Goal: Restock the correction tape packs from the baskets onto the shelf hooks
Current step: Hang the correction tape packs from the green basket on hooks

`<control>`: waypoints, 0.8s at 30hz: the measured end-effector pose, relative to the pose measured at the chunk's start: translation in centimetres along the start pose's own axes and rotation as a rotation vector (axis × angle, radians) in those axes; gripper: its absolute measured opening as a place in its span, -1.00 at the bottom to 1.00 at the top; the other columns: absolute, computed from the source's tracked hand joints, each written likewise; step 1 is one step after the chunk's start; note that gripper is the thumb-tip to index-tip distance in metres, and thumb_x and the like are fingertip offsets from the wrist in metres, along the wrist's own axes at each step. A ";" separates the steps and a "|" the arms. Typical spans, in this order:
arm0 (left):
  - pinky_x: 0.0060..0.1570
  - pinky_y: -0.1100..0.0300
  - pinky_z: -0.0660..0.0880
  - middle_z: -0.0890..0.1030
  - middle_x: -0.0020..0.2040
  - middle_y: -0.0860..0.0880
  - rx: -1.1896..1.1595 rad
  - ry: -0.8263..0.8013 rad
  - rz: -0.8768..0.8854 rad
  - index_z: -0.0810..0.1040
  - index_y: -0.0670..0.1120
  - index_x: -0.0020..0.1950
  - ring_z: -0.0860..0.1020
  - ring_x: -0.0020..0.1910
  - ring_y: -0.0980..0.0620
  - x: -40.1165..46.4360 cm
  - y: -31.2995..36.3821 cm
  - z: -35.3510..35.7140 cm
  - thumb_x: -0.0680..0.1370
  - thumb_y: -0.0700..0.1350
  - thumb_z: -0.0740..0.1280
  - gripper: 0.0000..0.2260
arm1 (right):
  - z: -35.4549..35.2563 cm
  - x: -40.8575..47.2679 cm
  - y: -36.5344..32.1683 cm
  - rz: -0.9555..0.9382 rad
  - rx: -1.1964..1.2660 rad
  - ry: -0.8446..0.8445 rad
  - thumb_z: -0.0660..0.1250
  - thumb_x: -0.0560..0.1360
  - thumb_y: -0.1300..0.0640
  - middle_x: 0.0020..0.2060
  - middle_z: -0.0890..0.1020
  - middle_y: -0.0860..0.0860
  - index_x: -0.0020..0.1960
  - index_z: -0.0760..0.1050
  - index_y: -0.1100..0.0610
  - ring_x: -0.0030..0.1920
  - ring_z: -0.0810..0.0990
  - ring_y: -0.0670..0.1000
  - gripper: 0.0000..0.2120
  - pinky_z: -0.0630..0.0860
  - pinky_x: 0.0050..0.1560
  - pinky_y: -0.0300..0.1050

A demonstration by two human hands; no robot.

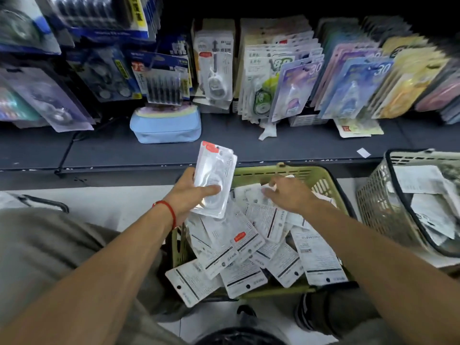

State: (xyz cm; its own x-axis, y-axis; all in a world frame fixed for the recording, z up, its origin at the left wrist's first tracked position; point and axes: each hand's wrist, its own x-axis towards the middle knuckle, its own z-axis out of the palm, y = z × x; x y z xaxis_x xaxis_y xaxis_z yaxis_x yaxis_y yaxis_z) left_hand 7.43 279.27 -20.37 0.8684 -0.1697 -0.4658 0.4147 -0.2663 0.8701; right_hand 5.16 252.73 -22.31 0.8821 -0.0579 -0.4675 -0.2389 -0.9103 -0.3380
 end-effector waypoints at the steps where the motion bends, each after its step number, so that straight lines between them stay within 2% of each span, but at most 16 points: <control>1: 0.16 -0.03 0.60 0.64 0.21 -0.03 0.010 0.002 -0.002 0.46 -0.05 0.35 0.63 0.20 -0.10 -0.1 -0.4 -0.1 0.52 -0.21 0.54 -0.54 | 1.3 -0.4 0.9 0.007 -0.162 -0.055 0.25 0.67 -0.20 0.28 0.63 0.14 0.41 0.46 0.11 0.27 0.61 0.19 -0.53 0.50 0.13 0.00; 2: 0.16 -0.03 0.60 0.63 0.21 -0.02 0.053 -0.004 0.013 0.46 -0.03 0.37 0.62 0.20 -0.09 -0.3 -0.7 0.0 0.52 -0.21 0.54 -0.53 | 2.3 -0.7 1.5 0.007 -0.209 -0.087 0.32 0.66 -0.14 0.28 0.62 0.15 0.43 0.42 0.08 0.26 0.61 0.19 -0.56 0.53 0.15 0.01; 3: 0.18 -0.05 0.59 0.62 0.22 -0.01 0.101 -0.016 0.033 0.44 -0.01 0.38 0.61 0.21 -0.08 -0.5 -0.9 0.1 0.52 -0.21 0.53 -0.51 | 2.8 -1.0 1.8 -0.003 -0.142 -0.094 0.38 0.64 -0.07 0.25 0.63 0.13 0.43 0.41 0.04 0.24 0.62 0.18 -0.58 0.54 0.14 0.00; 5: 0.27 -0.07 0.55 0.60 0.26 -0.02 0.138 -0.036 0.087 0.40 -0.01 0.41 0.59 0.24 -0.06 -0.6 -1.0 0.6 0.54 -0.21 0.53 -0.48 | 2.7 -1.3 2.0 -0.074 0.112 -0.064 0.45 0.61 0.09 0.13 0.65 0.04 0.33 0.46 -0.09 0.15 0.65 0.11 -0.66 0.54 0.03 -0.08; 7: 0.22 -0.01 0.57 0.60 0.27 0.00 0.144 -0.052 0.135 0.37 0.03 0.40 0.60 0.23 -0.01 -0.7 -0.8 0.9 0.55 -0.17 0.53 -0.49 | 1.3 -1.4 2.1 -0.105 0.328 -0.042 0.43 0.60 0.25 0.17 0.65 -0.05 0.16 0.60 -0.11 0.14 0.62 0.02 -0.72 0.52 -0.03 -0.21; 8: 0.16 0.03 0.58 0.61 0.25 0.02 0.153 -0.058 0.157 0.37 0.04 0.38 0.61 0.21 0.00 -0.5 -0.7 1.1 0.55 -0.15 0.53 -0.50 | 0.4 -1.5 2.1 -0.083 0.438 -0.054 0.41 0.60 0.29 0.25 0.65 -0.08 0.07 0.68 -0.07 0.20 0.59 -0.02 -0.74 0.50 0.05 -0.24; 10: 0.06 0.09 0.60 0.62 0.23 0.05 0.154 -0.064 0.181 0.40 0.07 0.36 0.63 0.18 0.01 -0.3 -0.6 1.4 0.55 -0.12 0.54 -0.53 | -1.6 -2.1 1.9 -0.040 0.635 -0.140 0.41 0.60 0.28 0.34 0.64 -0.10 -0.04 0.78 0.02 0.35 0.54 -0.04 -0.77 0.41 0.32 -0.14; 12: 0.12 0.01 0.63 0.64 0.22 0.03 0.116 -0.077 0.171 0.43 0.07 0.36 0.64 0.17 -0.02 0.0 -0.8 1.7 0.53 -0.11 0.56 -0.52 | -3.4 -2.6 2.1 -0.076 0.823 -0.203 0.46 0.57 0.24 0.29 0.70 0.00 0.03 0.78 0.15 0.33 0.58 0.02 -0.87 0.45 0.35 -0.08; 15: 0.15 -0.06 0.65 0.68 0.18 0.01 0.034 -0.064 0.140 0.48 0.07 0.36 0.67 0.17 -0.05 0.4 -1.2 2.1 0.50 -0.11 0.59 -0.51 | -5.2 -3.2 2.4 -0.205 0.997 -0.280 0.51 0.50 0.23 0.08 0.75 0.18 0.20 0.69 0.33 0.06 0.69 0.08 -0.70 0.62 0.13 -0.19; 17: 0.06 0.02 0.67 0.69 0.17 0.03 -0.034 -0.043 0.118 0.49 0.09 0.36 0.68 0.17 -0.04 0.5 -1.2 2.4 0.52 -0.10 0.57 -0.53 | -5.6 -2.9 2.2 -0.219 0.930 -0.176 0.52 0.52 0.25 -0.04 0.77 0.16 0.15 0.70 0.29 -0.08 0.73 0.04 -0.78 0.63 0.00 -0.25; 18: 0.01 0.04 0.68 0.69 0.18 0.03 -0.064 -0.039 0.104 0.49 0.10 0.36 0.68 0.18 -0.05 0.5 -1.1 2.5 0.54 -0.09 0.55 -0.55 | -5.5 -2.6 1.9 -0.203 0.907 -0.092 0.52 0.54 0.21 -0.14 0.76 0.16 0.08 0.71 0.26 -0.21 0.70 0.03 -0.84 0.62 -0.14 -0.26; 20: -0.07 -0.04 0.67 0.69 0.22 -0.01 -0.123 -0.087 0.054 0.47 0.15 0.39 0.68 0.18 -0.10 0.3 -0.8 3.0 0.59 -0.03 0.49 -0.60 | -4.7 -1.8 1.5 -0.140 0.893 0.060 0.48 0.59 0.12 -0.35 0.67 0.17 -0.04 0.71 0.21 -0.45 0.52 0.01 -0.86 0.48 -0.43 -0.23; 22: -0.19 -0.04 0.65 0.67 0.28 -0.07 -0.213 -0.188 -0.011 0.43 0.19 0.44 0.69 0.12 -0.12 -0.2 -0.4 3.8 0.63 0.07 0.42 -0.60 | -3.5 -1.1 1.0 -0.087 0.921 0.119 0.45 0.62 0.07 -0.40 0.61 0.17 -0.08 0.70 0.17 -0.48 0.43 0.05 -0.82 0.34 -0.54 -0.20; 24: -0.06 -0.15 0.69 0.65 0.34 -0.06 -0.326 -0.291 -0.075 0.38 0.20 0.50 0.68 0.20 -0.14 -0.6 -0.3 4.8 0.60 0.17 0.38 -0.53 | -2.3 -0.8 0.1 -0.067 0.942 0.129 0.46 0.62 0.04 -0.39 0.63 0.17 -0.06 0.70 0.18 -0.42 0.44 0.12 -0.79 0.33 -0.53 -0.17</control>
State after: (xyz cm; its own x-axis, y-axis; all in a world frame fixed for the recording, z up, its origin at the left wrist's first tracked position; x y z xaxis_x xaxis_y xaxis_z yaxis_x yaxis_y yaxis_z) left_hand 5.43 274.94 -21.13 0.7391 -0.4342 -0.5149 0.5783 0.0172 0.8156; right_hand 5.37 251.77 -20.11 0.9304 -0.1134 -0.3486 -0.3654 -0.2126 -0.9062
